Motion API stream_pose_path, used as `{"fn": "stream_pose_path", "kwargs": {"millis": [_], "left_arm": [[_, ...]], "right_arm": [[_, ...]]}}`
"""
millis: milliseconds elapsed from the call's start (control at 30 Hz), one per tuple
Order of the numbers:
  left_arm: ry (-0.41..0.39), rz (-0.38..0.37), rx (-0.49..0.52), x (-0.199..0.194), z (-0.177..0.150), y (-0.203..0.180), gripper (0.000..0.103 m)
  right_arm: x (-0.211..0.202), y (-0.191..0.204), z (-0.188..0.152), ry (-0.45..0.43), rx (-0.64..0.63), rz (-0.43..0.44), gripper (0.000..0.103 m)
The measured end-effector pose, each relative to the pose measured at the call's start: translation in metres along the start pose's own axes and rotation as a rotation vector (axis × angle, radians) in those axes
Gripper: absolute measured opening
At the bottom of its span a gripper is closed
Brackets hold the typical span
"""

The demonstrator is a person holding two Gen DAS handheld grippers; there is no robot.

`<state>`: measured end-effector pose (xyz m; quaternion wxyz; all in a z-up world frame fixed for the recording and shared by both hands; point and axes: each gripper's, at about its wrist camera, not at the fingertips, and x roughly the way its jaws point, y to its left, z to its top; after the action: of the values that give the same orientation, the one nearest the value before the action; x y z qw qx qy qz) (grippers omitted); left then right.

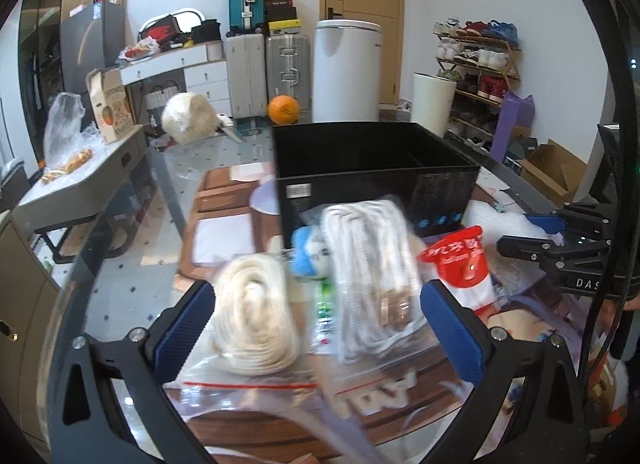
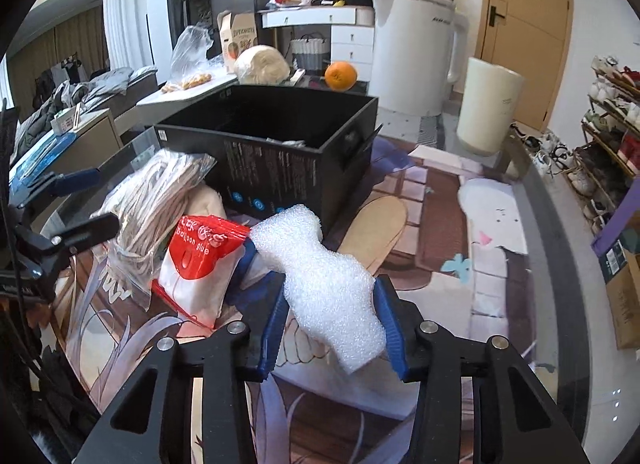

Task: Organize soft objects
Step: 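Grasp the white foam with the right gripper while the left gripper grasps the bagged white rope, then lift the foam and the rope bag toward the black box with both grippers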

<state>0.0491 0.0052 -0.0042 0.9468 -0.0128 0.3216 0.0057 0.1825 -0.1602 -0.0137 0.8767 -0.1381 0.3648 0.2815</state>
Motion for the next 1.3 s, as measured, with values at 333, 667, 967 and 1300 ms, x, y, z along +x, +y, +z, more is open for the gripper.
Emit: {"fn": "stream_pose_path", "kwargs": {"millis": [333,667,967,1300], "left_arm": [[0.049,-0.001,0.025,0.022,0.009,-0.026,0.103],[0.099,-0.009,0.020,0.034,0.010,-0.027,0.081],[0.045,-0.109,0.013,0.023,0.008,-0.023,0.036],[-0.062,-0.100,-0.031,-0.007,0.007,-0.007,0.036]], "right_arm": [[-0.011,-0.011,0.000,-0.037,0.033,-0.021,0.043],[-0.016,-0.007,0.002,-0.074,0.026,-0.011,0.043],[-0.027,-0.002,0.006,-0.125,0.009,-0.001,0.043],[-0.040,0.004,0.012,-0.184,0.007,0.016,0.043]]}}
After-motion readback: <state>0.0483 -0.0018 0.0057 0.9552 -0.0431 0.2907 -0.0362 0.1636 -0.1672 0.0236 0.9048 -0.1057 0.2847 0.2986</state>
